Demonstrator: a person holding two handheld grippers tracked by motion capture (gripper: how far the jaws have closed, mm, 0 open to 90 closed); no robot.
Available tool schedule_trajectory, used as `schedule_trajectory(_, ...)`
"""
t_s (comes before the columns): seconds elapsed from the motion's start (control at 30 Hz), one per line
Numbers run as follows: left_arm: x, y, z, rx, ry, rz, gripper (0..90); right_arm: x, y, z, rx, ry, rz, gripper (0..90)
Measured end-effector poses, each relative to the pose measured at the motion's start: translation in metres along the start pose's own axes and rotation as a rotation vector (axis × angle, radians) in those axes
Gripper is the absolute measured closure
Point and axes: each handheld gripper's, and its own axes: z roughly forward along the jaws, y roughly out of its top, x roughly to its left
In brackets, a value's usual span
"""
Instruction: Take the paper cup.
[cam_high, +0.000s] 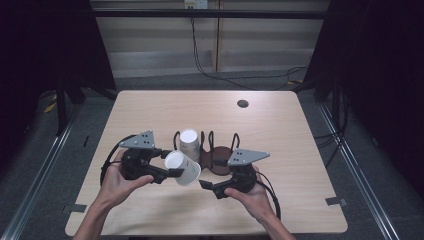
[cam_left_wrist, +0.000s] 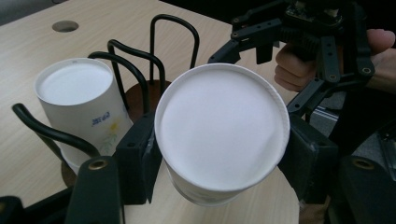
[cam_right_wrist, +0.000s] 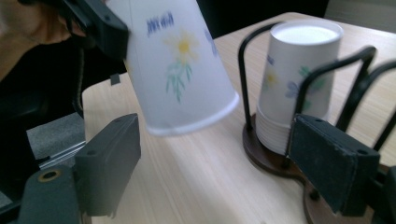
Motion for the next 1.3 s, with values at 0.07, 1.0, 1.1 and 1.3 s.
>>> schedule_trajectory(0.07, -0.001, -0.001, 0.0, 0.003, -0.001, -0.001, 36.4, 0.003, 0.004, 0.005, 0.012, 0.018, -0.023, 15.0)
schedule_trajectory(1.0, -0.016, 0.002, 0.017, -0.013, -0.114, -0.003, 36.3, 0.011, -0.011, 0.025, -0.012, 0.167, -0.071, 21.0)
schedule_trajectory(1.1, -0.014, 0.002, 0.018, -0.018, -0.124, -0.017, 36.3, 0.01, -0.011, 0.026, -0.031, 0.172, -0.061, 21.0)
schedule_trajectory(1.3, -0.012, -0.001, 0.023, -0.005, -0.147, -0.03, 36.3, 0.01, -0.015, 0.029, -0.04, 0.183, -0.061, 21.7)
